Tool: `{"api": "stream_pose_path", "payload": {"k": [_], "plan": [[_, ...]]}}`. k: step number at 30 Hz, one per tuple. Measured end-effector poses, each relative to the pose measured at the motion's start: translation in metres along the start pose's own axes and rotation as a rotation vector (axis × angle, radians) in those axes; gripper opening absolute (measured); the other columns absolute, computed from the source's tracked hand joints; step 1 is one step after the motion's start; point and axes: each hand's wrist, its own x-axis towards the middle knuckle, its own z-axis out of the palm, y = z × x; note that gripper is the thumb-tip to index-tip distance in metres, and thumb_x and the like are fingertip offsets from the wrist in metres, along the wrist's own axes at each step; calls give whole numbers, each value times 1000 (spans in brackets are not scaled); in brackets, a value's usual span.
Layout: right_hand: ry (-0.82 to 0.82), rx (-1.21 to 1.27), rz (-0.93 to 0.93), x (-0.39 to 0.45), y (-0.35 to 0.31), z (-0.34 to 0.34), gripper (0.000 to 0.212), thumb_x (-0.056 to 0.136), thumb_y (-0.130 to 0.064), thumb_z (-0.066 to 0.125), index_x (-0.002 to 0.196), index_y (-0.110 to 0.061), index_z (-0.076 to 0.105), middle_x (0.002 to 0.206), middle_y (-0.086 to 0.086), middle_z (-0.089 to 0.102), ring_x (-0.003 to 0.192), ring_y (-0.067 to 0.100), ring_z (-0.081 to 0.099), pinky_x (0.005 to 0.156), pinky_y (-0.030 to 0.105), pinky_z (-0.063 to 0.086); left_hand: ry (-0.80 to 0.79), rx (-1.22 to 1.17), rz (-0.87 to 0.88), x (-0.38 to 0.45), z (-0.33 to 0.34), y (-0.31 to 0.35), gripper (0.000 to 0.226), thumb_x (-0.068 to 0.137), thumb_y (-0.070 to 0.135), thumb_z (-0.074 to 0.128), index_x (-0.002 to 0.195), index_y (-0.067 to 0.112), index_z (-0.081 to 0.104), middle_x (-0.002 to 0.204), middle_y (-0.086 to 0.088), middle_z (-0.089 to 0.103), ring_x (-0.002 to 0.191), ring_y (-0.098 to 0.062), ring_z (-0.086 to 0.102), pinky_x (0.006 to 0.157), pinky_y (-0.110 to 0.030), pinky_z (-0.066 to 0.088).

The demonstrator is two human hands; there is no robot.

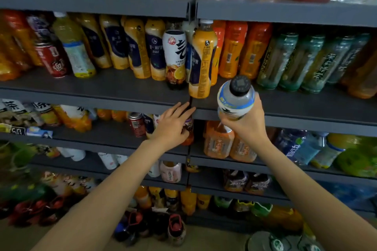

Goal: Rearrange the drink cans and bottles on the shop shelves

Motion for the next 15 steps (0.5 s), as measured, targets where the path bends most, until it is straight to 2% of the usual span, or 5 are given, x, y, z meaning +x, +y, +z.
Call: {"api": "stream_pose_path", "payload": {"k": [2,5,7,10,15], "plan": [[-13,-29,-34,-1,-1,1,56,64,-19,81,108,-19,47,108,13,52,106,30,50,89,51,45,-27,-44,-43,-8,-5,1,67,89,18,52,148,25,19,157,3,11,143,-18,5,114,-38,9],[-46,40,-2,-4,-8,1,60,66,-16,82,110,-33,44,114,11,56,110,26,53,91,45,47,21,-146,-83,-18,-11,3,69,88,17,54,147,21,21,151,-3,26,137,-25,22,112,-37,19],[-101,80,62,-9,-12,1,66,68,-16,82,123,-22,46,120,0,57,111,14,54,89,26,49,29,-198,-104,-25,-13,5,70,88,21,57,147,20,20,147,-6,32,134,-26,27,109,-34,23],[-177,154,142,-19,-20,3,81,69,-16,82,136,-14,37,113,-17,50,103,-3,48,71,-4,38,-32,-307,-94,-35,-10,6,78,85,35,64,148,23,18,149,-1,32,137,-21,28,110,-34,26],[-286,218,158,-29,-37,26,88,62,-17,86,134,-19,36,106,-30,49,91,-20,51,74,-1,43,-71,-535,-24,-48,-7,10,87,76,44,73,145,29,23,141,7,44,127,-10,43,104,-36,40]]}}
